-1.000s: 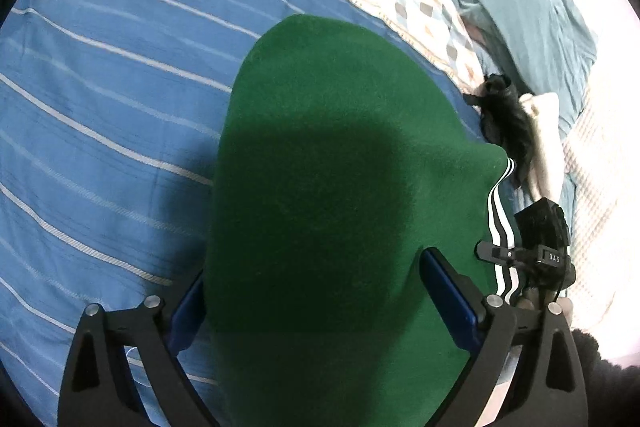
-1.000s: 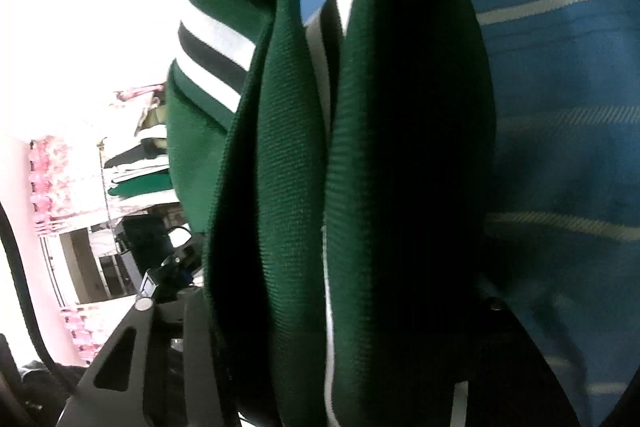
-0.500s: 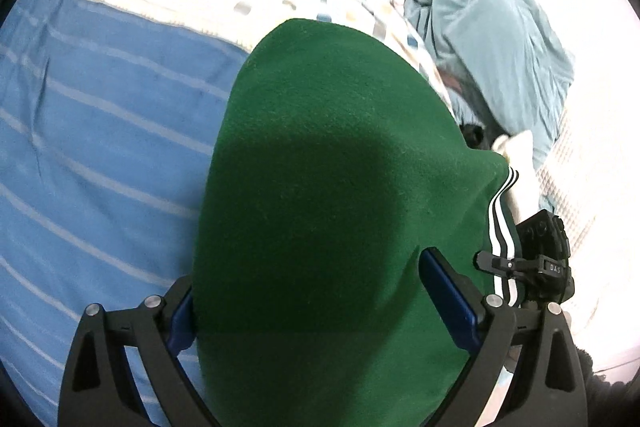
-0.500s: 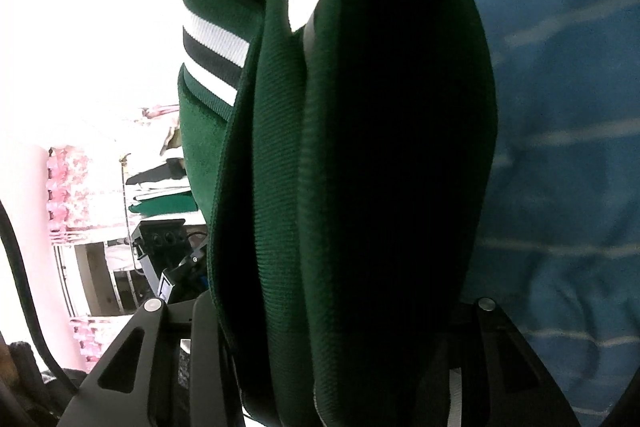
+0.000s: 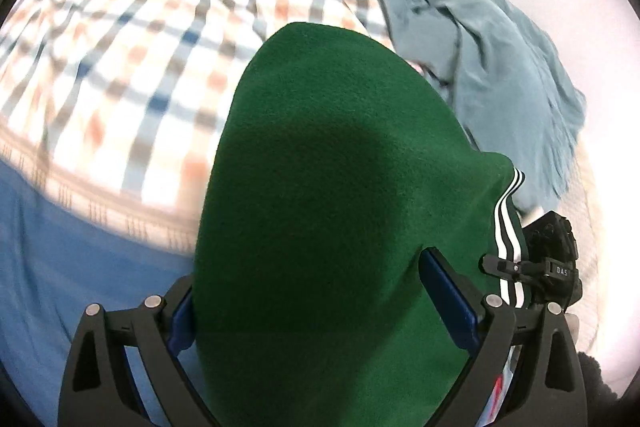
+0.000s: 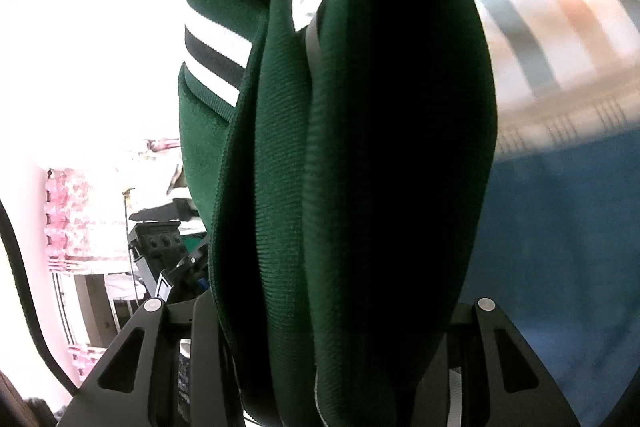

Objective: Fold large clothes

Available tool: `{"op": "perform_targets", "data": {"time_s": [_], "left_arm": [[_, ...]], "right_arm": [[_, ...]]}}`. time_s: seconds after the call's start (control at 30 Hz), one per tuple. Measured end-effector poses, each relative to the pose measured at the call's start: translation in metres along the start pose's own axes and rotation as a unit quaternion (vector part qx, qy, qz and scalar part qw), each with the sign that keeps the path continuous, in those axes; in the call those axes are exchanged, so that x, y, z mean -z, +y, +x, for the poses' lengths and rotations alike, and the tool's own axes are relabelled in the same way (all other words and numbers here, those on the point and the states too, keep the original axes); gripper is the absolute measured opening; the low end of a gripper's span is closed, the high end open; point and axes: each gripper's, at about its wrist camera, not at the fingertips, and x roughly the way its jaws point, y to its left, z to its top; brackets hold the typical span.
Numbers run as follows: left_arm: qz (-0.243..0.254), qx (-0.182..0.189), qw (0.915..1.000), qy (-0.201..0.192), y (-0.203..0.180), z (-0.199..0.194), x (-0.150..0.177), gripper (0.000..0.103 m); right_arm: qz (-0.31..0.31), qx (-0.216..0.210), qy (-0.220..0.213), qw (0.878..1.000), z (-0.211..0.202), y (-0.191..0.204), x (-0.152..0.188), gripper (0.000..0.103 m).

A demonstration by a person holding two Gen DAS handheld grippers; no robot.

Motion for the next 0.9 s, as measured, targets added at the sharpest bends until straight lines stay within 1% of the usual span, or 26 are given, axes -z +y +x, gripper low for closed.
{"op": "perform_targets", "data": {"time_s": [0.1,0.17,0.2,0.27,0.33,0.37,0.43,0.47,0.5,0.57,0.6,0.63,0.67,0.7,0.73,0.77,0.8,0.83,0.87,0.9], "left_arm": [[-0.002,-0.010,0.9999,-0.003,0.023,0.026,-0.038,0.097],[-0.008,-0.018,0.9998,0.000,0.044,0.054,-0.064,0.097],[-0.010,-0.022,0.9997,0.001,0.051,0.061,-0.070,0.097],[-0.024,-0.031,0.9992,0.008,0.076,0.090,-0.086,0.097],[-0.029,-0.043,0.9985,0.014,0.095,0.106,-0.092,0.097],[-0.024,-0.053,0.9982,0.014,0.104,0.117,-0.091,0.097],[-0.024,-0.048,0.9984,0.017,0.110,0.126,-0.089,0.097],[-0.013,-0.051,0.9985,0.013,0.109,0.129,-0.084,0.098],[-0.001,-0.055,0.9985,0.007,0.106,0.130,-0.080,0.099],[0.018,-0.070,0.9974,-0.008,0.104,0.131,-0.075,0.101],[0.023,-0.076,0.9968,-0.013,0.105,0.132,-0.072,0.101],[0.018,-0.080,0.9965,-0.013,0.106,0.130,-0.072,0.101],[0.015,-0.086,0.9961,-0.012,0.106,0.132,-0.080,0.101],[0.023,-0.104,0.9942,-0.010,0.098,0.127,-0.081,0.100],[0.028,-0.118,0.9926,-0.011,0.092,0.125,-0.084,0.100],[0.040,-0.141,0.9890,-0.018,0.082,0.117,-0.082,0.100],[0.055,-0.157,0.9858,-0.024,0.073,0.110,-0.079,0.100],[0.069,-0.177,0.9812,-0.033,0.063,0.100,-0.072,0.100],[0.083,-0.198,0.9758,-0.043,0.053,0.090,-0.066,0.100],[0.092,-0.211,0.9719,-0.051,0.045,0.082,-0.059,0.100]], "right_arm": [[-0.003,0.000,0.000,1.000,0.028,0.005,-0.057,0.045],[-0.003,0.001,0.002,1.000,0.049,0.003,-0.100,0.045],[-0.002,0.006,0.005,1.000,0.061,0.000,-0.120,0.045],[0.001,0.015,0.014,1.000,0.077,-0.018,-0.149,0.045],[0.005,0.034,0.027,0.999,0.101,-0.034,-0.179,0.045],[0.008,0.045,0.031,0.998,0.112,-0.037,-0.186,0.045],[0.023,0.069,0.037,0.997,0.123,-0.056,-0.201,0.047],[0.025,0.071,0.041,0.996,0.125,-0.061,-0.204,0.049],[0.020,0.076,0.042,0.996,0.125,-0.063,-0.204,0.054],[0.008,0.096,0.040,0.995,0.123,-0.061,-0.197,0.060],[0.007,0.105,0.039,0.994,0.121,-0.060,-0.196,0.069],[0.003,0.124,0.037,0.992,0.119,-0.058,-0.193,0.078],[-0.006,0.150,0.028,0.988,0.114,-0.055,-0.203,0.081],[-0.018,0.180,0.019,0.983,0.116,-0.041,-0.195,0.086],[-0.039,0.222,0.006,0.974,0.110,-0.030,-0.190,0.091],[-0.054,0.254,-0.006,0.966,0.107,-0.019,-0.184,0.091],[-0.075,0.295,-0.021,0.952,0.104,-0.004,-0.176,0.091],[-0.106,0.349,-0.039,0.930,0.100,0.014,-0.163,0.091],[-0.125,0.382,-0.050,0.915,0.099,0.024,-0.157,0.091],[-0.146,0.415,-0.061,0.896,0.097,0.035,-0.148,0.091]]}}
